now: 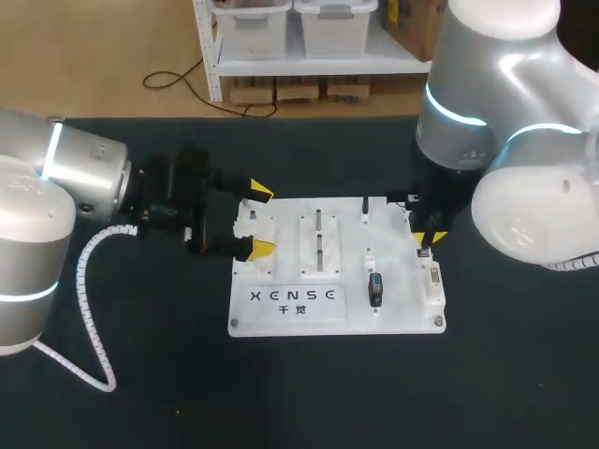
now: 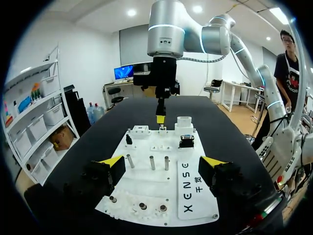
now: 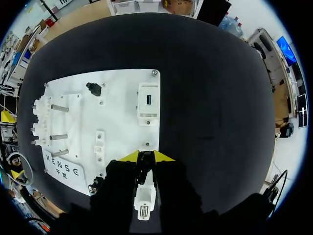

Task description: Insert the Ethernet cable into its matching sockets.

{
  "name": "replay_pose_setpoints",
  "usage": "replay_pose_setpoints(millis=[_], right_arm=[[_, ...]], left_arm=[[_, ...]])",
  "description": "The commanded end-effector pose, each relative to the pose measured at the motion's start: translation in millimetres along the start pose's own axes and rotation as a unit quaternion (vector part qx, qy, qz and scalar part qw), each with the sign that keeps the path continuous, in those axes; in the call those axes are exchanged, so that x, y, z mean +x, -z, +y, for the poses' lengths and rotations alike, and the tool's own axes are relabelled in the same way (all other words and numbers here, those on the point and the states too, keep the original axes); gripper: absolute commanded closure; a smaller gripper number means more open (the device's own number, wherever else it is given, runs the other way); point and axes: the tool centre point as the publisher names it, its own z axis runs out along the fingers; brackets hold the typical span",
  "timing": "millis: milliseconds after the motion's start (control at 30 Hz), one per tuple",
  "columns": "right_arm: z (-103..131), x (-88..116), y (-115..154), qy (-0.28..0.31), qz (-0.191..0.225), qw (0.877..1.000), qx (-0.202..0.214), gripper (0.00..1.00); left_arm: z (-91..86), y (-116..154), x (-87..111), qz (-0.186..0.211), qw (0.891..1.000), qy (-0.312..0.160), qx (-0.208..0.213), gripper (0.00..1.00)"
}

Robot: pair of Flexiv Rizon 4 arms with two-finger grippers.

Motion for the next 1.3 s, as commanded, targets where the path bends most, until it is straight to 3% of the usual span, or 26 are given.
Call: replay_pose_setpoints(millis=[33,1300], right_arm=[[1,-2,-2,0.001,-0.001,1.000,-0.001,1.00],[-2,3,-35,0.008,0.019,1.000,0.011,1.00]], left_arm=[[-0.9,0,1.4,-0.002,1.000,-0.001,-0.002,0.00],[-0.9,0,1.4,-0.002,1.000,-0.001,-0.002,0.00]])
